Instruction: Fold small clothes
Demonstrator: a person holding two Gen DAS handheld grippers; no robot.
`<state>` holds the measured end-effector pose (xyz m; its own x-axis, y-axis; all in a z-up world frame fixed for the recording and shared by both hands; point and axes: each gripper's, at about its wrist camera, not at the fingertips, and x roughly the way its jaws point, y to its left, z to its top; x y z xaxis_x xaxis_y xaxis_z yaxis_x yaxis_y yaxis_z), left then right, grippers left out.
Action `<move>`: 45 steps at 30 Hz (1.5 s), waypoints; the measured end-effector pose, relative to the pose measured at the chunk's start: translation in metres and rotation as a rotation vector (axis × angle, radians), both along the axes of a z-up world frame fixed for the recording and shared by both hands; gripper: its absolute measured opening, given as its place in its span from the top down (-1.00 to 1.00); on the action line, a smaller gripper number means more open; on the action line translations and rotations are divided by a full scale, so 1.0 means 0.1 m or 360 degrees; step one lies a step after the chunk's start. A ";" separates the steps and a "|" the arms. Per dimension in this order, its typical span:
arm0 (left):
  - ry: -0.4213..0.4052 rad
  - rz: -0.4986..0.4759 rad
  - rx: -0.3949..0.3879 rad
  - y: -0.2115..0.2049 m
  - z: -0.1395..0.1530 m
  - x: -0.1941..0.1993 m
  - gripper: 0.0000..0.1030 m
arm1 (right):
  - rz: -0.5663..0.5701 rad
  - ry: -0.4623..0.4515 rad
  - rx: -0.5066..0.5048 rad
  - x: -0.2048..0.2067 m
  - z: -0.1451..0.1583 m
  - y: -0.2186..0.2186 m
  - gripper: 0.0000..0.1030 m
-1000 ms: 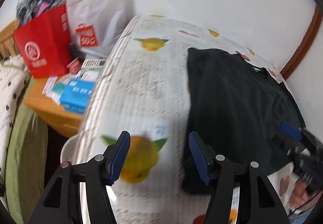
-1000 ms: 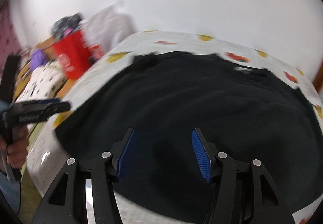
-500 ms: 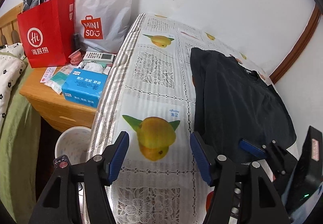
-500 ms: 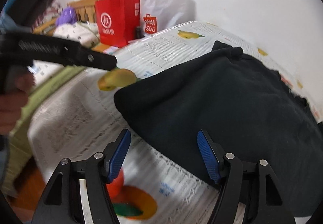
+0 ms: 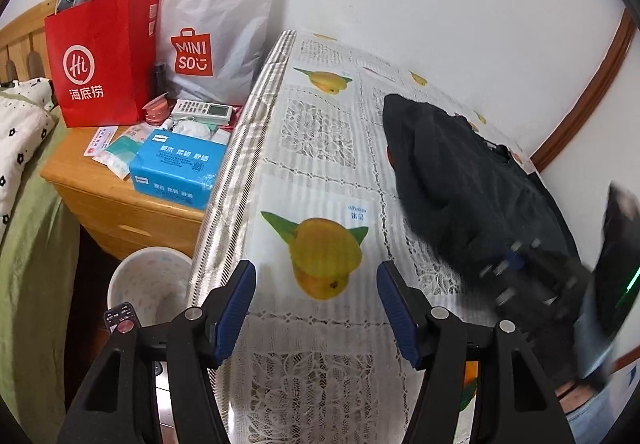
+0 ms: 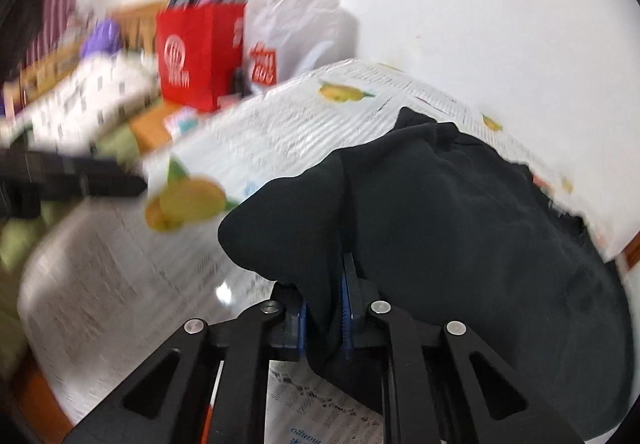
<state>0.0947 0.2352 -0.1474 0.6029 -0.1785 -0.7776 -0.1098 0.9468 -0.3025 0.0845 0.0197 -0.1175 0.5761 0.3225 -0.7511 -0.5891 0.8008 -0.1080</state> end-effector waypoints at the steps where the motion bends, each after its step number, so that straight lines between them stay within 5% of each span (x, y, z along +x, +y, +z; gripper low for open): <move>1: 0.0003 -0.0010 0.0001 -0.04 -0.01 0.01 -0.17 | -0.0029 0.0037 0.0092 0.06 0.08 -0.08 0.77; 8: -0.0026 -0.0184 0.0012 -0.50 -0.01 0.14 -0.17 | -0.0278 -0.0056 0.0727 0.29 0.93 -1.07 0.79; 10: -0.0045 -0.0252 0.0017 -0.68 0.00 0.18 -0.17 | -0.0382 -0.0051 0.0892 0.34 1.00 -1.48 0.79; 16: -0.0108 -0.0454 0.0012 -1.26 0.03 0.27 -0.19 | -0.0702 -0.0080 0.1017 0.31 0.76 -2.40 0.79; 23: -0.0108 -0.0677 0.0030 -1.95 0.01 0.29 -0.26 | -0.0930 0.0103 0.0836 0.42 0.21 -2.93 0.80; 30: -0.0102 -0.0886 0.0104 -2.62 -0.06 0.24 -0.30 | -0.0884 0.0204 0.0765 0.45 -0.04 -3.01 0.77; 35: -0.0067 -0.0888 0.0106 -2.86 -0.14 0.30 -0.29 | -0.0839 0.0237 0.0656 0.53 -0.10 -3.03 0.76; 45: -0.0085 -0.0832 0.0159 -3.00 -0.21 0.34 0.31 | -0.0737 0.0257 0.0564 0.60 -0.13 -3.01 0.76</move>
<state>0.1290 -0.0646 -0.1688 0.4927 -0.3924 -0.7767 0.3973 0.8956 -0.2004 0.1450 -0.2813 -0.1303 0.6040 0.3118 -0.7335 -0.1574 0.9488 0.2737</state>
